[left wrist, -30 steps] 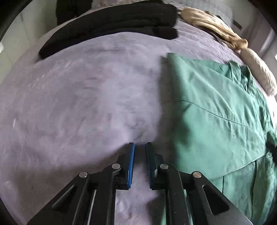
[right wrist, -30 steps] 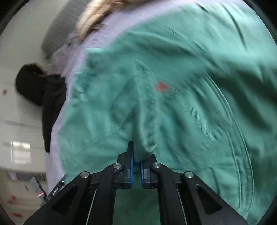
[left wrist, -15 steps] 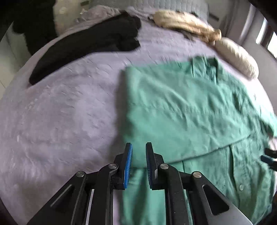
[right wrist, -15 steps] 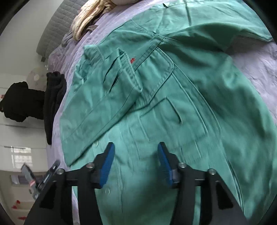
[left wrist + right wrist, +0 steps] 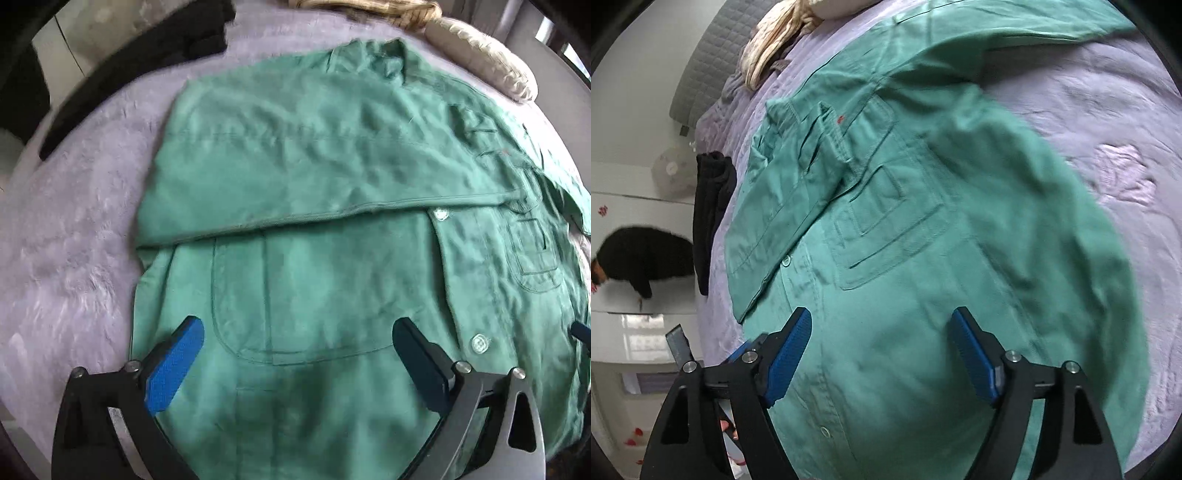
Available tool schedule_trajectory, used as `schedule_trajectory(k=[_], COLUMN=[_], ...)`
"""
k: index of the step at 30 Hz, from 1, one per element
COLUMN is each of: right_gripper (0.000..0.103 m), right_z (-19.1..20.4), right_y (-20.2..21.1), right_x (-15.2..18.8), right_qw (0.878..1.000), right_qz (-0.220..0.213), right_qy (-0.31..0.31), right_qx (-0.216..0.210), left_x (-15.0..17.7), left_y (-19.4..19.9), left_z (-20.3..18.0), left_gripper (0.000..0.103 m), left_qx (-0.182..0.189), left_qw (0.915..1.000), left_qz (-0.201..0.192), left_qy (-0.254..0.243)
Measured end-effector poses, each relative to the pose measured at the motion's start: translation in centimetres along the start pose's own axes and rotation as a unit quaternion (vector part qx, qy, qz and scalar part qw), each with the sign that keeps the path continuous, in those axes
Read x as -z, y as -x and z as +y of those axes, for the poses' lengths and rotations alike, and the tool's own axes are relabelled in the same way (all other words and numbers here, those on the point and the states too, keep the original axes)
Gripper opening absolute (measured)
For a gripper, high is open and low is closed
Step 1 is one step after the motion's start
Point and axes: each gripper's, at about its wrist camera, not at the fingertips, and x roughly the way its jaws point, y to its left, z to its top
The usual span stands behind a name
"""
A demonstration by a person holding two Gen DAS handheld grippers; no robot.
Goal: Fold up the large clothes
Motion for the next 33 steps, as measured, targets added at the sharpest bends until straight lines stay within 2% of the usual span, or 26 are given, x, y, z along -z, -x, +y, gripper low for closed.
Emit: schedule_trajectory(k=[4,10,13,14,22,27,30,33], right_gripper=[0.081,0.089,0.095,0.103,0.103,0.103,0.103,0.103], right_z=[-2.0,-5.4,-7.2,-7.8,-12.5,-16.1,-18.2,-20.4], right_y=[1.6,4.0,5.4,5.9,9.2,9.9,10.9,11.8], right_x=[-0.7,-2.4,-3.5,-4.0,-7.7,-9.8,-12.0,-14.2], right_qw=[1.0,0.998,0.997,0.996,0.99,0.98,0.977,0.971], right_qz=[-0.016,-0.04,-0.057,-0.063,-0.106,-0.126,-0.134,-0.146], right_qy=[-0.014,-0.037,-0.05,-0.054,-0.086,-0.13,-0.151,-0.174], right_qx=[-0.007,-0.017,-0.028,-0.029,-0.044,-0.082,-0.067,-0.075], left_x=[-0.6,-1.9,-2.8,-3.1,-3.9,-4.4,-4.8,-5.2], left_y=[0.1,0.8,0.5,0.4,0.2,-0.1,-0.3,-0.5], left_z=[-2.8,-7.8,-10.2,-10.9,-16.3,-19.5,-21.2,-22.7], left_gripper=[0.102,0.102,0.102,0.102,0.102,0.102,0.102,0.102], left_qx=[-0.006,-0.006,-0.002,-0.003,0.01,0.019,0.022,0.026], left_qw=[0.9997,0.9987,0.9984,0.9982,0.9966,0.9959,0.9956,0.9955], left_qz=[0.015,0.01,0.016,0.018,0.031,0.031,0.03,0.029], left_qy=[-0.018,-0.05,-0.055,-0.058,-0.076,-0.083,-0.086,-0.086])
